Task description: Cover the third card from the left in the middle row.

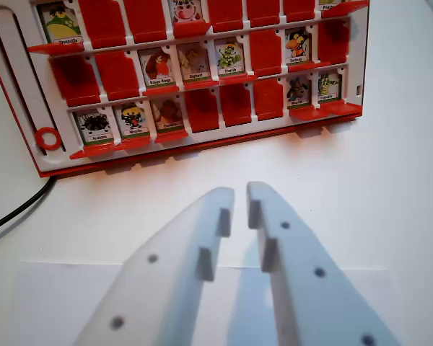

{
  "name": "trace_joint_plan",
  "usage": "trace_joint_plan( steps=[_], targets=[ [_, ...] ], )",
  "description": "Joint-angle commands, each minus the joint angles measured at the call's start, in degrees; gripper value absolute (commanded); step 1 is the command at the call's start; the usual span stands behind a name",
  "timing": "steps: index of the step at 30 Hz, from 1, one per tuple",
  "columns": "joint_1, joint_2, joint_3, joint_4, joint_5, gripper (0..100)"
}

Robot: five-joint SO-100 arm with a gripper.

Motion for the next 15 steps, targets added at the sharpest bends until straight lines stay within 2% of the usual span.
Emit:
trace_joint_plan(
  steps=[1,15],
  targets=[
    [-0.3,0.1,-3.3,-0.4,0.18,2],
    [-0.3,0.1,-3.2,0.0,0.44,2]
  ],
)
